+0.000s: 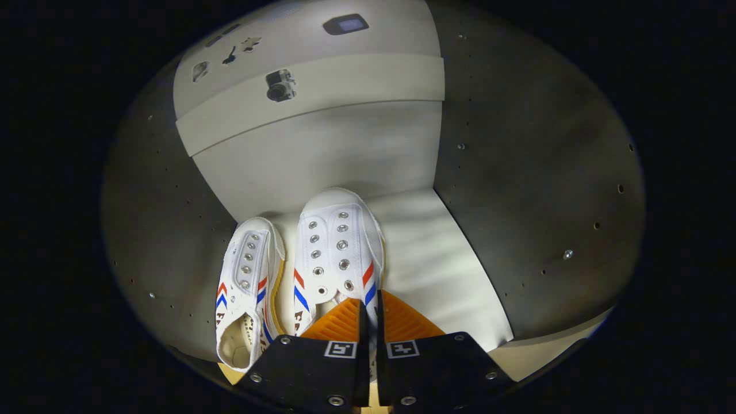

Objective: Open the shoe cabinet door, grab the shoes and put them into the shoe cabinet, then close the shoe cabinet door.

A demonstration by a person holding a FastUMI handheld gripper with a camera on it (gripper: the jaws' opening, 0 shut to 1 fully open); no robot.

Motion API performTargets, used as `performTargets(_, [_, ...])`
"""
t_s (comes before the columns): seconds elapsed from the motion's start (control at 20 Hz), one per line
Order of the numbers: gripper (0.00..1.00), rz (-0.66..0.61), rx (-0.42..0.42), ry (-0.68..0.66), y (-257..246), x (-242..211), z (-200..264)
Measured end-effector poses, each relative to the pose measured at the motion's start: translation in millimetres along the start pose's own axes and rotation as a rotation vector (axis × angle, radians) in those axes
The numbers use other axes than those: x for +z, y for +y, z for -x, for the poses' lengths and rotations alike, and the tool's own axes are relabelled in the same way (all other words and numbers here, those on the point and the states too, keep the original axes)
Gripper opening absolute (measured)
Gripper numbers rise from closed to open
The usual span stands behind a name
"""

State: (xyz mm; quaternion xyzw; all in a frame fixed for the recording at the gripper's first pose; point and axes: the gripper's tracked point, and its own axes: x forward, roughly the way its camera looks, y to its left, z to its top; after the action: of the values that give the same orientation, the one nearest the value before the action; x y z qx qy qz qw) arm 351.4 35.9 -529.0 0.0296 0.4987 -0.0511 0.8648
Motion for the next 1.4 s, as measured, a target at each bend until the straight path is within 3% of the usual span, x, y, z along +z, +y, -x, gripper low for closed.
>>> performTargets(0.05, [0.06,-0.001,-0.002,-0.006,-1,2,-1])
performTargets(0.2, [0.25,0.034,-0.008,-0.058,2,13,8])
performTargets(0.35, [0.31,0.08,-0.017,-0.13,4,21,26])
performTargets(0.45, [0.41,0.105,-0.004,-0.181,10,23,46])
performTargets(0.85, [0.6,0.114,0.15,-0.375,33,10,171])
performTargets(1.1, [0.82,0.119,0.221,-0.479,29,-28,241])
performTargets(1.4, [0.91,0.168,0.295,-0.597,24,-64,327])
